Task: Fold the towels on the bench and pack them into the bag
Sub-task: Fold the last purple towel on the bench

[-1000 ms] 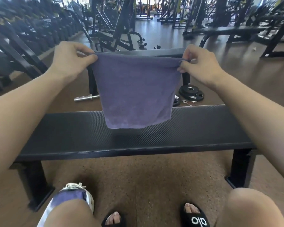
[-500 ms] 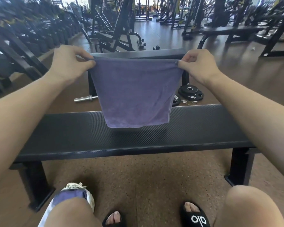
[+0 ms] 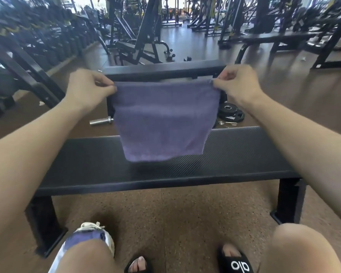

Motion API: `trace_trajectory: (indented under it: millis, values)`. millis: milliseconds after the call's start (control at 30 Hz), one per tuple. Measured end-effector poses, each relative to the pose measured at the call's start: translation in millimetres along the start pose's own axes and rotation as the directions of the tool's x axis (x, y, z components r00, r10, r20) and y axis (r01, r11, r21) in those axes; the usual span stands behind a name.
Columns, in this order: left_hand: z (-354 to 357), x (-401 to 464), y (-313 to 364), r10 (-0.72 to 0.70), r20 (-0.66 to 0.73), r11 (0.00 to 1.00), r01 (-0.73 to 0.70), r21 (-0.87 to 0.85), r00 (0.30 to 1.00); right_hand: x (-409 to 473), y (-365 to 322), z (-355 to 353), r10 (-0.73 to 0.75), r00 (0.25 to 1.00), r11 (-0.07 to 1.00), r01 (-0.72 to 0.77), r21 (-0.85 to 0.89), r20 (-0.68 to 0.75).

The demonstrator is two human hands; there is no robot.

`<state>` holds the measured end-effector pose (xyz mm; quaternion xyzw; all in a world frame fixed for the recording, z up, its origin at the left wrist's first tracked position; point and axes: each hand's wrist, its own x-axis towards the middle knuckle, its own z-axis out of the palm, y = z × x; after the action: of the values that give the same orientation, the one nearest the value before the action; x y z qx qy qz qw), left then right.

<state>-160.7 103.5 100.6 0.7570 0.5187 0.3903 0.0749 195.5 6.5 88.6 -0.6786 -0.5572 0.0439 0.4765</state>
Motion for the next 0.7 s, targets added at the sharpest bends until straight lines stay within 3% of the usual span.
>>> trace_trajectory:
  millis: [133,367,500,700]
  values:
    - [-2,5,5,-0.017,-0.025,0.998,0.015,-0.064,1.0,-1,-2,-4,0.012,0.995,0.998,-0.007,0.055,-0.096]
    - [-10,11,4,0.054,-0.02,0.993,-0.056,-0.102,0.998,-3,-8,-12,0.042,0.998,0.968,-0.03,0.25,-0.046]
    - [-13,10,4,0.043,0.001,0.989,-0.042,-0.143,0.999,-1,-12,-16,0.011,0.999,0.963,-0.002,0.268,-0.032]
    - [-28,6,10,0.029,0.172,0.942,0.031,-0.335,0.985,-2,-10,-29,0.059,0.984,0.982,-0.088,0.168,0.168]
